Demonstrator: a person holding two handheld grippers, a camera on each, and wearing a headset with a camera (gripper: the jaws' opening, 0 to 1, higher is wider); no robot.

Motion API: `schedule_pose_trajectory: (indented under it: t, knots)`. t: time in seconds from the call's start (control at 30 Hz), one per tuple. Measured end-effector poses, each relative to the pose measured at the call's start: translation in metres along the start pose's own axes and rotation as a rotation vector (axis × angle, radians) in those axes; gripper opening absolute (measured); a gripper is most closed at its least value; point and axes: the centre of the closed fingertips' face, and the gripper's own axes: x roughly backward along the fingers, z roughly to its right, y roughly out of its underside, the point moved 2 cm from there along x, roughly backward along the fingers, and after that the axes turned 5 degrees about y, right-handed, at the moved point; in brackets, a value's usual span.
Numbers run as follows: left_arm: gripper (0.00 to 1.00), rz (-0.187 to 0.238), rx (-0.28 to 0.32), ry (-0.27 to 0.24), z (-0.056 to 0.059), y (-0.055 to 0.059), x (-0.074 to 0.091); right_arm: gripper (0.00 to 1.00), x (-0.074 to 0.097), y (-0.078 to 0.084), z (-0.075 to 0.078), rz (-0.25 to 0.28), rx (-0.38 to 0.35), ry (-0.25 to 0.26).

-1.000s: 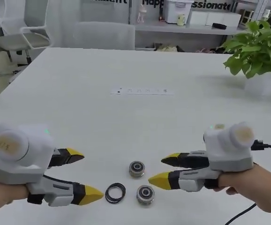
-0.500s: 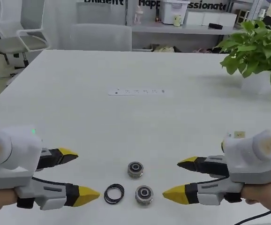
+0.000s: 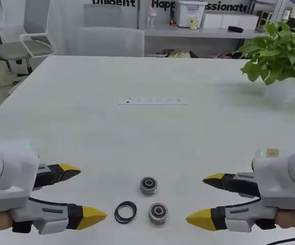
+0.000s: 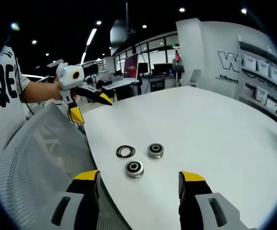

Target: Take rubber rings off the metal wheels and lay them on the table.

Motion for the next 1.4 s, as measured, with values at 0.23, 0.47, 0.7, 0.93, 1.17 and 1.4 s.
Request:
schedule_pose_trajectory:
  t: [0.23,0.47,0.7,0.93,1.17,1.4]
  knots:
    - [0.66,-0.004,0.001,-0.002,0.001,0.003,0.001,0.66,0.003,0.002,0.004,0.001,-0.005,0.012]
    - [0.66,-0.007,-0.014,0.002,0.004,0.002,0.002,0.66,0.009,0.001,0.011,0.017,-0.019,0.032]
    - [0.66,-0.009,-0.014,0.007,0.003,0.002,0.001,0.66,0.011,0.003,0.014,0.013,-0.021,0.045]
    - [0.66,-0.013,-0.011,0.014,0.002,0.003,0.000,0.66,0.011,0.006,0.013,0.007,-0.021,0.049]
    - [0.66,-0.015,-0.008,0.020,0.003,0.004,-0.002,0.66,0.012,0.009,0.013,0.007,-0.032,0.052]
    - [0.66,-0.013,-0.008,0.018,0.004,0.003,-0.001,0.66,0.013,0.008,0.013,0.014,-0.036,0.054]
